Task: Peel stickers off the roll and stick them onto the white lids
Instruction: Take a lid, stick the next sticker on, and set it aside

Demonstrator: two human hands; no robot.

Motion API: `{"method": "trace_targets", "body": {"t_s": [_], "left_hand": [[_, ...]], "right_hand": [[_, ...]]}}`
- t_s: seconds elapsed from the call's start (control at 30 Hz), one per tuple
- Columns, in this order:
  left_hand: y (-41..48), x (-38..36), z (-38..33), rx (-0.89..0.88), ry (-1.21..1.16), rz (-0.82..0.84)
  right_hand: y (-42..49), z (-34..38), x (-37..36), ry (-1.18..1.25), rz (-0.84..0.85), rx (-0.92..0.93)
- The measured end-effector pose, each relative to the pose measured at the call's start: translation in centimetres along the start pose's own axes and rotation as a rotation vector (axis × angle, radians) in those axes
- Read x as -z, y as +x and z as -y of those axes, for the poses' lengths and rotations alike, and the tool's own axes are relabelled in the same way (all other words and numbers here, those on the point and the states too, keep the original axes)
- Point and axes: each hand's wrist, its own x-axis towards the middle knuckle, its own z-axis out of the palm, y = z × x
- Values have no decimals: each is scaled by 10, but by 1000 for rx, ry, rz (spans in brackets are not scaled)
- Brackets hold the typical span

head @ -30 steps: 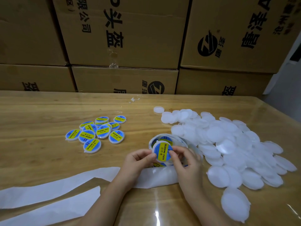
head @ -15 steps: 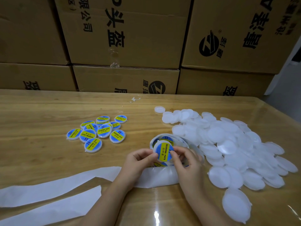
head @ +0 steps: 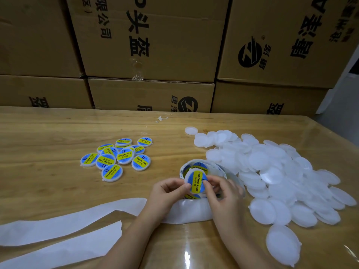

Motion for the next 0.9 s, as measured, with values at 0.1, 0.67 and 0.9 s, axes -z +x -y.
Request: {"method": "trace_targets", "body": {"t_s": [0.1,0.67,0.9], "left_hand": [[0,0,0,-5,-1,5],[2,4,1,33,-18,-2],[2,4,0,28,-35,-9]], "right_hand": [[0,0,-1,-10,-5,2],[1,-1,1,20,66,21],[1,-3,-1,62,59,37]]}}
